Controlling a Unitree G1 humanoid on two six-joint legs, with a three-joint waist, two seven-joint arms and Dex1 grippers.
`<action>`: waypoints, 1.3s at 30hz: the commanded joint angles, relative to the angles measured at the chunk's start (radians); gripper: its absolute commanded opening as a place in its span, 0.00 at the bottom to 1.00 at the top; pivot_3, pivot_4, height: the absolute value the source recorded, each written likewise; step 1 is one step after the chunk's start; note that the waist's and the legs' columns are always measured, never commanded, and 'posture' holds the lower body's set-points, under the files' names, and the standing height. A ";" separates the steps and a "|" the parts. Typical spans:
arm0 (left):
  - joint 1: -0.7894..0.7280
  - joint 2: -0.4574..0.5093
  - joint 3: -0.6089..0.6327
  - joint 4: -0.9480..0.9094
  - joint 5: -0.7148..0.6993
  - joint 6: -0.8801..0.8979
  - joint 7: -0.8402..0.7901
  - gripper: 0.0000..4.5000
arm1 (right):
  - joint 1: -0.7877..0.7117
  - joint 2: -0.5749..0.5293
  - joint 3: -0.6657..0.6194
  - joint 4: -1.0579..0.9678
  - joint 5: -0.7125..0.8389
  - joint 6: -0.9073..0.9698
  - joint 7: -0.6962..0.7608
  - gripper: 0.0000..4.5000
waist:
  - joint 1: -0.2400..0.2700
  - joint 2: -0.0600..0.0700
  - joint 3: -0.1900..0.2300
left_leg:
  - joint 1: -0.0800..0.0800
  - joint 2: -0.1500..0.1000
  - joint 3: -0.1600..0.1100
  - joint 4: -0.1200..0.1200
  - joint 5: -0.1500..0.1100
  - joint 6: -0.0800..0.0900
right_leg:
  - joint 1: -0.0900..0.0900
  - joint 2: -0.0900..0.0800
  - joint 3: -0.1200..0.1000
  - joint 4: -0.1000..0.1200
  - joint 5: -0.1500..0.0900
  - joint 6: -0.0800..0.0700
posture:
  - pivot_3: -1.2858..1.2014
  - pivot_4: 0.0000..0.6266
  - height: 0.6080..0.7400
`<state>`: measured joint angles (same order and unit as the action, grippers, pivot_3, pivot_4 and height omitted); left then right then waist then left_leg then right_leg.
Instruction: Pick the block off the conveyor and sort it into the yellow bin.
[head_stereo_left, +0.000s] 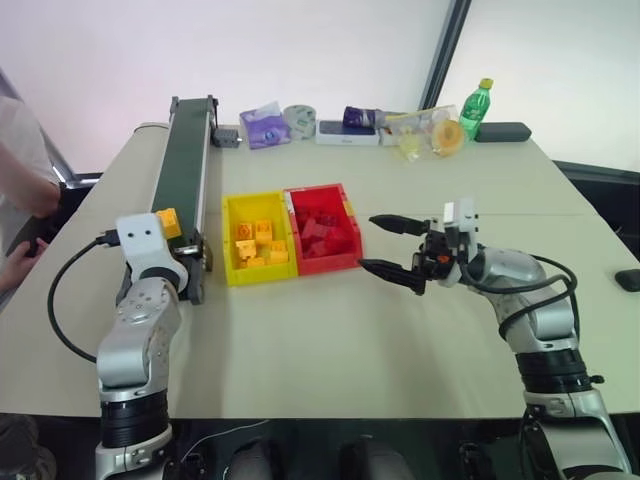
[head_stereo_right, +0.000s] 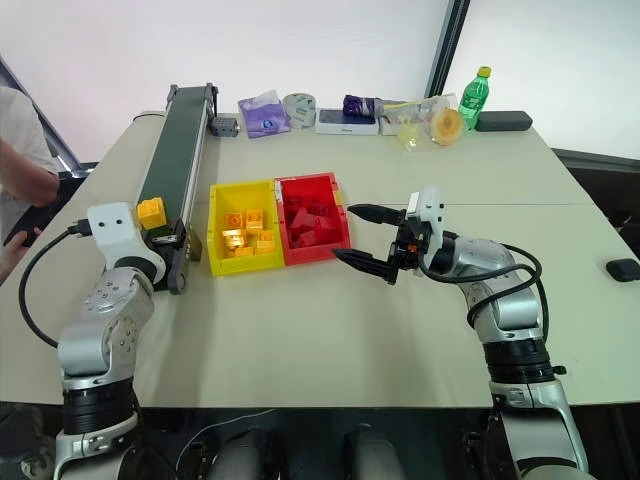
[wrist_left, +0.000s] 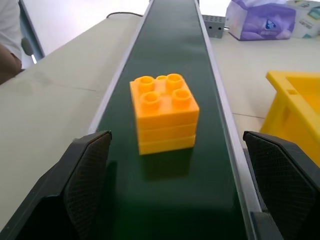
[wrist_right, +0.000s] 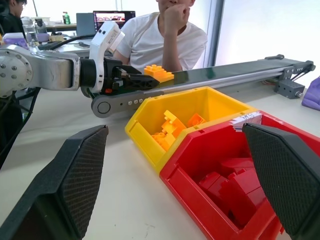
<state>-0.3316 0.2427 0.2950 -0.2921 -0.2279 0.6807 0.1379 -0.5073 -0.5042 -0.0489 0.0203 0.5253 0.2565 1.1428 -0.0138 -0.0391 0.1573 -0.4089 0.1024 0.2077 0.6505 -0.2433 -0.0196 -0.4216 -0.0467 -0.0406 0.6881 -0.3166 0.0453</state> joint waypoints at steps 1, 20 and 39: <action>-0.016 -0.003 0.001 -0.027 0.015 -0.010 0.005 0.99 | -0.018 -0.004 -0.010 -0.036 0.011 -0.007 -0.006 1.00 | 0.000 0.000 0.000 | 0.000 0.000 0.000 0.000 0.000 0.000 | 0.000 0.000 0.000 0.000 0.000 0.000 | 0.52 0.24 1.00; -0.078 0.071 0.030 -0.105 -0.103 -0.012 -0.175 0.30 | -0.024 -0.008 -0.018 -0.022 0.005 -0.022 -0.023 1.00 | 0.000 0.000 0.000 | 0.000 0.000 0.000 0.000 0.000 0.000 | 0.000 0.000 0.000 0.000 0.000 0.000 | 0.52 0.24 1.00; -0.292 0.118 -0.178 0.208 -0.110 -0.006 -0.404 0.30 | 0.030 -0.016 -0.024 -0.091 0.013 -0.007 -0.065 1.00 | -0.002 0.000 0.000 | 0.000 0.000 0.000 0.000 0.000 0.000 | 0.000 0.001 0.000 0.000 0.000 0.000 | 0.52 0.24 1.00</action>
<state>-0.6019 0.3661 0.0973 -0.0727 -0.3471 0.6982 -0.2801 -0.4752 -0.5107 -0.0502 -0.0235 0.5199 0.2538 1.0828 -0.0162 -0.0390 0.1574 -0.4087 0.1021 0.2074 0.6502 -0.2432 -0.0196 -0.4213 -0.0462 -0.0409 0.6879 -0.3166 0.0453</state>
